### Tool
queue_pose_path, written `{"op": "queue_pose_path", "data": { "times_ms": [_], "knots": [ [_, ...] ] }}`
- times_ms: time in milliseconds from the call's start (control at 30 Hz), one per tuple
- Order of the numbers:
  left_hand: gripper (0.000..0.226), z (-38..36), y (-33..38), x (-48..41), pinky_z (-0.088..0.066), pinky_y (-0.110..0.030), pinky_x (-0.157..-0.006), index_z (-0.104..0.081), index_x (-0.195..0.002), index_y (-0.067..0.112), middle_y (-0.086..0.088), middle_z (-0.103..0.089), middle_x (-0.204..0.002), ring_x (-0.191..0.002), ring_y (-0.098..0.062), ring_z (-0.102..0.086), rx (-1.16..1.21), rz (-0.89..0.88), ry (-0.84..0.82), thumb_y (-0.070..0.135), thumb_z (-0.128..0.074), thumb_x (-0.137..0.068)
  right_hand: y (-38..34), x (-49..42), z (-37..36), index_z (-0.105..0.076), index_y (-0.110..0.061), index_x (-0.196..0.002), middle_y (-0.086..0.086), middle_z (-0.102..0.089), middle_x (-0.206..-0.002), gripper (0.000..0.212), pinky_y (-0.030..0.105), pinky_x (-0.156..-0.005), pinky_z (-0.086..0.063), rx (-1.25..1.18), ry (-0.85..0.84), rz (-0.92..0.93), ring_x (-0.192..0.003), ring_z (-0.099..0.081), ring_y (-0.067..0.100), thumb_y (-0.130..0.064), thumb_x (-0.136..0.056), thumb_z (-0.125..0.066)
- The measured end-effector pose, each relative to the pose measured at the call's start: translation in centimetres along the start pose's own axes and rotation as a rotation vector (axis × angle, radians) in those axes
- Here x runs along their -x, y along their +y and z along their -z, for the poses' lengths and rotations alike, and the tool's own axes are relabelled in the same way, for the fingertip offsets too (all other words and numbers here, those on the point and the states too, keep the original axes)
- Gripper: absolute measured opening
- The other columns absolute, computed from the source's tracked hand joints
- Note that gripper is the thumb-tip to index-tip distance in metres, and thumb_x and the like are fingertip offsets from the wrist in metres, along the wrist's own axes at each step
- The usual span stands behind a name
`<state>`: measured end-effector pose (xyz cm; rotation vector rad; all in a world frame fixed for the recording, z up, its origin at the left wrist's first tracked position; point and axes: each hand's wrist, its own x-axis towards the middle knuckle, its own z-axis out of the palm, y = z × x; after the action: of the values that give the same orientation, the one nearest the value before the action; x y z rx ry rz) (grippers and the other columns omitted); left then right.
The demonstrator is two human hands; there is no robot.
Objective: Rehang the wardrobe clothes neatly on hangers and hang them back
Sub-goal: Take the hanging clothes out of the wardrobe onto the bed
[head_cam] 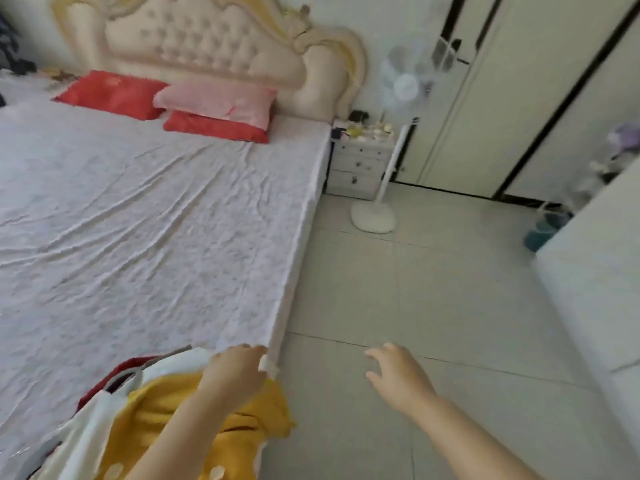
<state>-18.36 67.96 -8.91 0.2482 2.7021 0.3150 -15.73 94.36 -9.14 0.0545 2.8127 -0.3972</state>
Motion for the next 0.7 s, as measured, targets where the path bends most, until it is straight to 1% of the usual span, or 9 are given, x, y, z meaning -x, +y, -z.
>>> {"op": "queue_pose_path", "data": {
  "times_ms": [100,200,333,533,700],
  "knots": [
    [0.048,-0.1,8.2,-2.4,-0.038,-0.032,-0.099,-0.031,-0.141,0.027,0.002,-0.041,-0.140,-0.125,-0.020,-0.044,-0.095,-0.153,-0.035,0.034,-0.042,-0.094,7.6,4.7,1.3,-0.048,-0.023,-0.132,0.003,-0.046,-0.132,0.040,0.024,-0.097,-0.036,-0.073,0.051,-0.193,-0.125,-0.041,0.018,-0.025,-0.092,-0.051],
    [0.048,-1.1,17.1,-3.5,-0.035,-0.030,-0.100,-0.032,-0.139,0.031,0.005,-0.043,-0.139,-0.126,-0.018,-0.043,-0.182,-0.328,-0.054,0.039,-0.043,-0.093,15.1,10.2,2.2,-0.047,-0.024,-0.132,0.001,-0.045,-0.133,0.039,0.024,-0.098,-0.036,-0.130,0.113,-0.363,-0.124,-0.041,0.017,-0.026,-0.093,-0.048],
    [0.047,-4.0,29.9,-3.2,-0.034,-0.028,-0.100,-0.032,-0.138,0.033,0.008,-0.047,-0.132,-0.124,-0.015,-0.044,-0.263,-0.539,-0.077,0.041,-0.042,-0.093,24.7,18.9,2.9,-0.044,-0.023,-0.135,-0.001,-0.043,-0.134,0.040,0.023,-0.100,-0.036,-0.217,0.195,-0.557,-0.123,-0.041,0.015,-0.023,-0.095,-0.045],
    [0.046,-10.6,50.9,1.0,-0.032,-0.029,-0.103,-0.032,-0.139,0.031,0.007,-0.044,-0.136,-0.126,-0.014,-0.042,-0.352,-0.854,-0.121,0.040,-0.041,-0.095,37.8,31.0,3.3,-0.043,-0.020,-0.135,0.002,-0.044,-0.133,0.040,0.025,-0.096,-0.041,-0.283,0.294,-0.839,-0.118,-0.045,0.017,-0.023,-0.095,-0.045],
    [0.045,-14.7,65.1,6.0,-0.034,-0.030,-0.103,-0.034,-0.138,0.030,0.006,-0.046,-0.134,-0.124,-0.013,-0.043,-0.370,-1.085,-0.158,0.038,-0.042,-0.095,45.8,39.0,3.8,-0.043,-0.021,-0.133,0.001,-0.043,-0.130,0.038,0.024,-0.095,-0.039,-0.330,0.376,-1.031,-0.118,-0.043,0.016,-0.025,-0.095,-0.045]
  ]
}}
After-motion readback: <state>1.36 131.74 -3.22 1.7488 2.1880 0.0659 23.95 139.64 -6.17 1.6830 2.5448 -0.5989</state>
